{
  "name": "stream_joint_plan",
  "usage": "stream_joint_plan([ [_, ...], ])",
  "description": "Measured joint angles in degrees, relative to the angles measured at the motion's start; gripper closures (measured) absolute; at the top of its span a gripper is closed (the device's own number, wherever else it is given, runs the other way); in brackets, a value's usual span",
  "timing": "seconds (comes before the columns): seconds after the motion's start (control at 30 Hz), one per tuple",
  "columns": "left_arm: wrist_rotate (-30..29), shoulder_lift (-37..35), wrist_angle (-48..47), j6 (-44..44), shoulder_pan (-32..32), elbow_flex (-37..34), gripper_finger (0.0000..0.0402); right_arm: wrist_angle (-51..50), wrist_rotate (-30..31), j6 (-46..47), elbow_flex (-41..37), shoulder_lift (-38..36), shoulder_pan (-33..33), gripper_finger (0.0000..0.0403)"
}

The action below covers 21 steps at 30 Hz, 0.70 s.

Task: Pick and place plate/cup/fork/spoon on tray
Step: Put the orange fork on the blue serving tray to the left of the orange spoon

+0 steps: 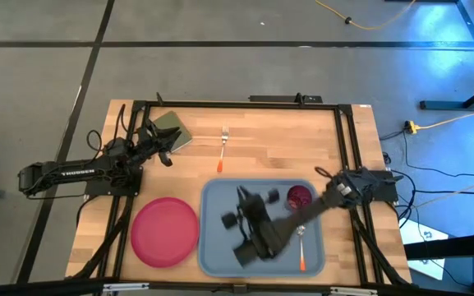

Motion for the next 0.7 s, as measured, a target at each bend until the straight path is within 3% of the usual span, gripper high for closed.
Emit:
stream_joint_plan([
  [0.07,0.0,0.0,-0.1,-0.1,0.0,0.0,0.0328,0.0,2.7,-2.6,0.0,0.0,-4.1,0.0358],
  [0.13,0.0,0.0,-0.2,-0.1,0.0,0.0,0.0328,0.1,0.9,-4.6,0.0,0.0,-8.7,0.0358],
  [0.2,0.0,0.0,-0.2,-0.1,0.0,0.0,0.0328,1.0,-7.3,-5.8,0.0,0.0,-13.9,0.0358],
  [0.27,0.0,0.0,-0.2,-0.1,0.0,0.0,0.0328,2.9,-20.6,-6.7,-0.3,0.0,-19.4,0.0358],
  [0.33,0.0,0.0,-0.2,-0.1,0.0,0.0,0.0328,6.4,-34.3,-12.5,-1.9,0.0,-24.6,0.0358],
  [0.4,0.0,0.0,-0.2,-0.1,0.0,0.0,0.0328,11.9,-43.1,-20.0,-3.7,0.2,-29.0,0.0358],
  [0.57,0.0,0.0,-0.2,-0.2,0.0,0.0,0.0328,39.7,-55.5,-42.3,-7.9,0.2,-35.6,0.0358],
  [0.63,0.0,0.0,-0.2,-0.2,0.0,0.0,0.0328,49.2,-59.0,-47.0,-9.0,0.2,-36.7,0.0358],
  [0.7,0.0,0.0,-0.3,-0.2,0.0,0.0,0.0328,52.6,-59.6,-48.7,-9.8,0.1,-37.1,0.0358],
])
